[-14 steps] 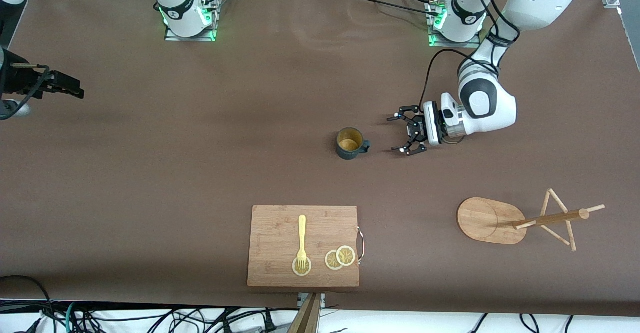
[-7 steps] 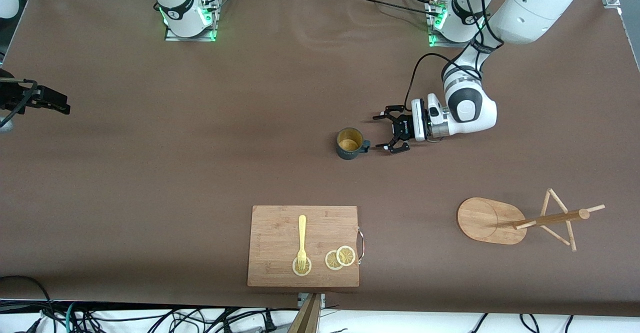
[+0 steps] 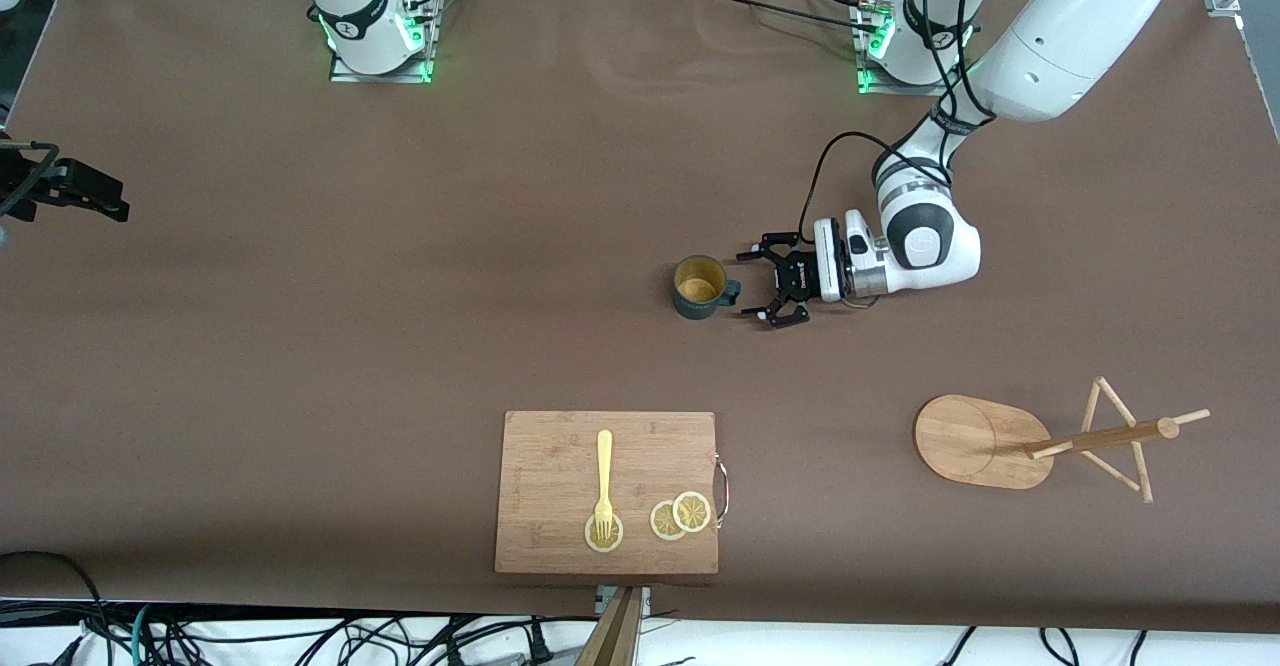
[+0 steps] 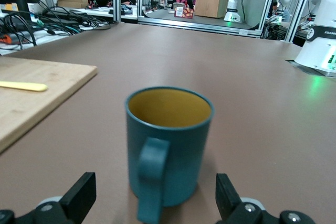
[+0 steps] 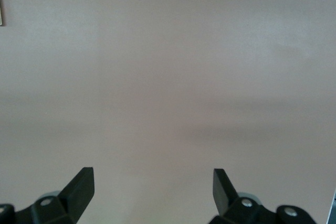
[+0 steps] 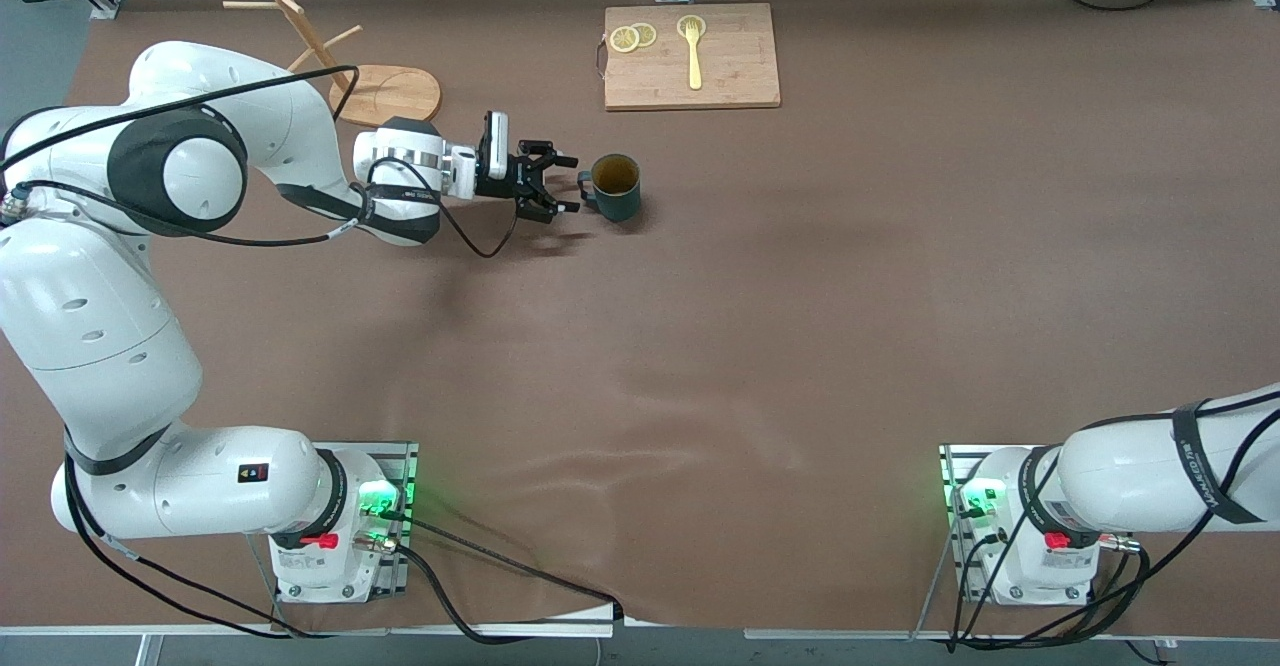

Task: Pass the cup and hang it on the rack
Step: 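Grasp the mug handle with the left gripper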

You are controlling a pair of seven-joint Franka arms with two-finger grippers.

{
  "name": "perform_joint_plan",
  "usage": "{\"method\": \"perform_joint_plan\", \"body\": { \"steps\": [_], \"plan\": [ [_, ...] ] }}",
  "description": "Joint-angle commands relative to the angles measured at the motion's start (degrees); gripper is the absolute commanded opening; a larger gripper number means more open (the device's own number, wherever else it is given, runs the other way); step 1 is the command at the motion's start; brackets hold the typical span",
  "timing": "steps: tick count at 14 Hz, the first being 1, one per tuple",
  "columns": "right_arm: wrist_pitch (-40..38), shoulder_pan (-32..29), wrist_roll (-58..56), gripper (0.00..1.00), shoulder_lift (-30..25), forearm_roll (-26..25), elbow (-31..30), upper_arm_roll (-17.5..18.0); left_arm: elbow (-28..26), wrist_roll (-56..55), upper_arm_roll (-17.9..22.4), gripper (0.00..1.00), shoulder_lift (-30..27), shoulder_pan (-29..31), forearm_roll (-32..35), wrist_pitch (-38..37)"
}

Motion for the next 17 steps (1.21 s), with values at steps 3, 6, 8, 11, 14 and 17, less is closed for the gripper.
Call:
{"method": "perform_joint_plan", "body": {
  "steps": [3,6,8,11,14,17],
  "plan": [
    [-1.9,-0.5,-0.2,1.00,-0.8,-0.3,0.3,0.8,2.4,1.9,0.0,0.95,2.1,-1.5,-1.7,0.3],
    [-2.1,-0.7,-0.4,1.00,-0.8,-0.3,0.3,0.7,2.4,2.1,0.1,0.56,2.1,-1.7,-1.1,0.3],
    [-2.0,-0.5,-0.2,1.00,-0.8,-0.6,0.4,0.7,2.4,2.1,0.1,0.17,2.4,-1.7,-1.1,0.3],
    [-1.9,-0.5,-0.2,1.00,-0.8,-0.4,0.3,0.7,2.8,1.9,2.0,0.00,1.8,-1.6,-1.2,0.2],
    [-1.7,-0.5,-0.5,1.00,-0.8,-0.3,0.3,0.8,2.9,1.9,5.2,0.00,0.0,-1.3,-0.9,0.1],
    [-1.7,-0.5,-0.6,1.00,-0.8,-0.3,0.3,1.4,1.1,1.9,6.5,0.00,-3.4,-0.8,-0.8,0.1]
  ]
}}
